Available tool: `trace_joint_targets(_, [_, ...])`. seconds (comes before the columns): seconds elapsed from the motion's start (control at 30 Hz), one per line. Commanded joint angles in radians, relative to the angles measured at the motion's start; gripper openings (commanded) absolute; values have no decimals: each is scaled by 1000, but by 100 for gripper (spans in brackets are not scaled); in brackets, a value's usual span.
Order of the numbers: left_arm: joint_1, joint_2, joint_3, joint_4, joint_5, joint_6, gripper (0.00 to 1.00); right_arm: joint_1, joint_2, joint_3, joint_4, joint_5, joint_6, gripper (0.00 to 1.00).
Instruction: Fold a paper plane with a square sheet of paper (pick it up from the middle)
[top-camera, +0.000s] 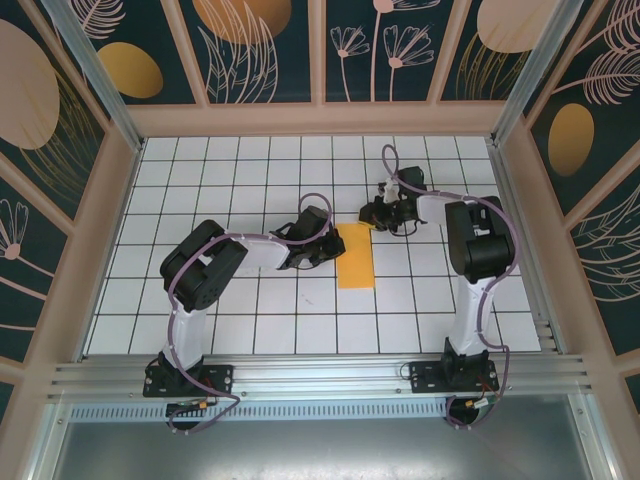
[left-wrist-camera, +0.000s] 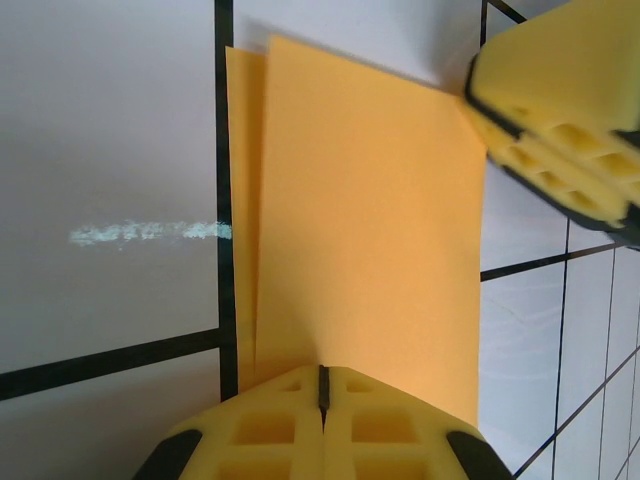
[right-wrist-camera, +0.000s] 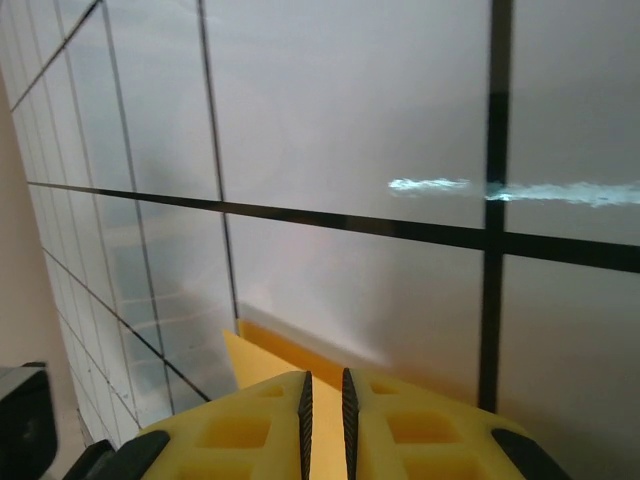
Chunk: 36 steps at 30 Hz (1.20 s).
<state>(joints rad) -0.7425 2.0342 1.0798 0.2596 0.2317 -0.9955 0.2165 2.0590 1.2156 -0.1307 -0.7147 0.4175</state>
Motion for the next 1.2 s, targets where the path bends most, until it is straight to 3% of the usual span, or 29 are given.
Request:
trace_joint_targets(0.0, [-4, 57, -14, -131, -21, 26, 0, -5, 32, -5, -2, 45, -6, 20])
trace_joint_targets(0.13, [-4, 56, -14, -134, -22, 27, 0, -8, 44, 22, -28, 90, -12, 20])
trace_joint_targets(0.53, [-4, 57, -12, -134, -23, 29, 0, -7, -168, -20, -54, -52, -34, 21])
trace_joint_targets(0.83, [-4, 60, -7, -134, -18, 27, 0, 2, -105, -89, 16, -60, 1, 22])
trace_joint_targets(1.17, [-4, 59, -1, -141, -15, 32, 0, 1, -30, -86, -20, 67, -24, 22])
